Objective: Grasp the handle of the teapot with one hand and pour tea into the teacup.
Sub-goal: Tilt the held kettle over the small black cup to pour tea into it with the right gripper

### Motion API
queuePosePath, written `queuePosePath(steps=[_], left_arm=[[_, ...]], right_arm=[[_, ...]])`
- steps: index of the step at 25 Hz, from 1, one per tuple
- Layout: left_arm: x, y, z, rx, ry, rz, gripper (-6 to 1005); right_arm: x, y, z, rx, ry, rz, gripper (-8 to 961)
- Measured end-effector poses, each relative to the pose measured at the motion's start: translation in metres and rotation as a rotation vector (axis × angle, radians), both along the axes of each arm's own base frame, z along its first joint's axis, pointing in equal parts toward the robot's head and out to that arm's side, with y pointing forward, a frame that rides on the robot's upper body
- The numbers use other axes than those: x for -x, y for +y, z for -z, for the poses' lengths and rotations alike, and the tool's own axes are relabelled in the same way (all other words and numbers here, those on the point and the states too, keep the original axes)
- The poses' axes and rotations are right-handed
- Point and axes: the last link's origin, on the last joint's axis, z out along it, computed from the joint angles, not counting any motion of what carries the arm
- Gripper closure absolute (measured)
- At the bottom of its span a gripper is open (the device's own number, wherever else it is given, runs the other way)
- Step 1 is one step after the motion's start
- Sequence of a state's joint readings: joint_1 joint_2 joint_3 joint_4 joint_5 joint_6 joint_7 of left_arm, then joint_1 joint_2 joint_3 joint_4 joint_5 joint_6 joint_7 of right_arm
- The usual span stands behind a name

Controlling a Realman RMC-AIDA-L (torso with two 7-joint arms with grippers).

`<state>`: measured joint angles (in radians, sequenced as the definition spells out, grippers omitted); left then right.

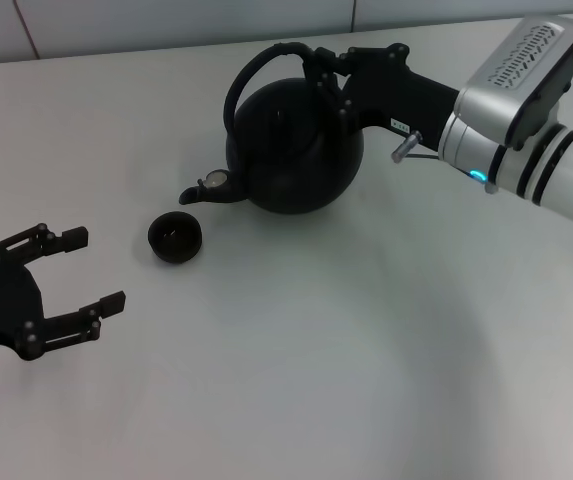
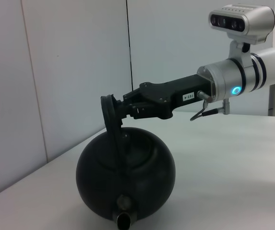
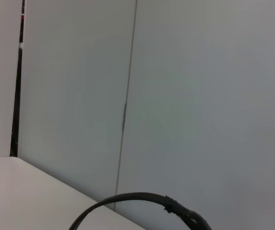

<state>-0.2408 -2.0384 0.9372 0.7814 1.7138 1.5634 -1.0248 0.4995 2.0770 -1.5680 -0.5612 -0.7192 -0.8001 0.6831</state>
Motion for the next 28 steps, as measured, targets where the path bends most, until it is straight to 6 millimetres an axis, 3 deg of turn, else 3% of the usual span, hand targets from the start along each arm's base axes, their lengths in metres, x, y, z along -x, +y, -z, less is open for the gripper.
queuePosePath(steps=[28], left_arm=[[0.000,0.007,-0.001,-0.017,0.018,-0.002,185]], right_arm=[[0.024,0.004,-0.002,-0.009,-0.125,-0.132,835]])
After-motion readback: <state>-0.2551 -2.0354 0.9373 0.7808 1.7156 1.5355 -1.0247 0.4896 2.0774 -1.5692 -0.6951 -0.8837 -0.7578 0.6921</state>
